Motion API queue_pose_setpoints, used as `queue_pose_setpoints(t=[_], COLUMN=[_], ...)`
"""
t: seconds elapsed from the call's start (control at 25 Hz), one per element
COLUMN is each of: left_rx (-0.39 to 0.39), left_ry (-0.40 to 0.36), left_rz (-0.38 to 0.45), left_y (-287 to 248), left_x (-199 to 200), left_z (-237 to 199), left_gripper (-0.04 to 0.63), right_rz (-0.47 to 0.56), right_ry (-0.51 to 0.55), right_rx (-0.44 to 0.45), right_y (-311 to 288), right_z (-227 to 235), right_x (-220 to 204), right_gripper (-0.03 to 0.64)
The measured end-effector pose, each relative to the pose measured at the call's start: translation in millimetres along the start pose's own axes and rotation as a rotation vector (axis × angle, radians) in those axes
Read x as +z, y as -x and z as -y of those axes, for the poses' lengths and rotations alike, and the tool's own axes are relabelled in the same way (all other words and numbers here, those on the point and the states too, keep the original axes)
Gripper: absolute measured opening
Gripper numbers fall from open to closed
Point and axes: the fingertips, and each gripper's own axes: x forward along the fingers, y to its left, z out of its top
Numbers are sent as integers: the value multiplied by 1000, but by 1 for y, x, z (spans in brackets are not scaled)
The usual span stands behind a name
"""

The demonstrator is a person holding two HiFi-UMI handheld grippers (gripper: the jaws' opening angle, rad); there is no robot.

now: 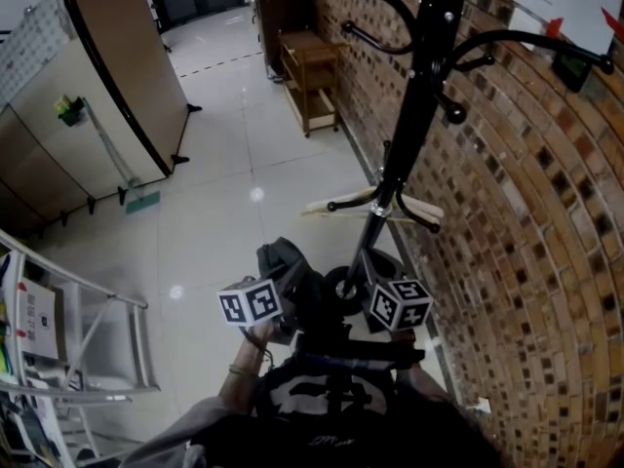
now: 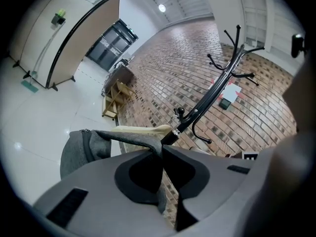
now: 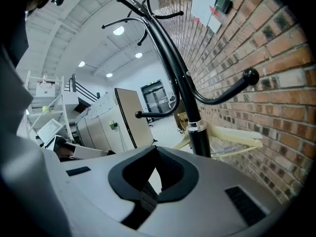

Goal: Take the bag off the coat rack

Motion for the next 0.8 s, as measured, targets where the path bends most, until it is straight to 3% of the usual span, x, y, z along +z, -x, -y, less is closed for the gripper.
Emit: queue_pose_setpoints(t=[0.8], left_rx=[-16], left_ry=[-21], left_rz=[-42], left_y=[-10], left_x=[2], left_z=[3], left_gripper=[37], right_rz=[-36], right_ry=[2], right_rx=[-20], right_y=[11], right_z=[-2], right_x=[-8], right_gripper=[-12])
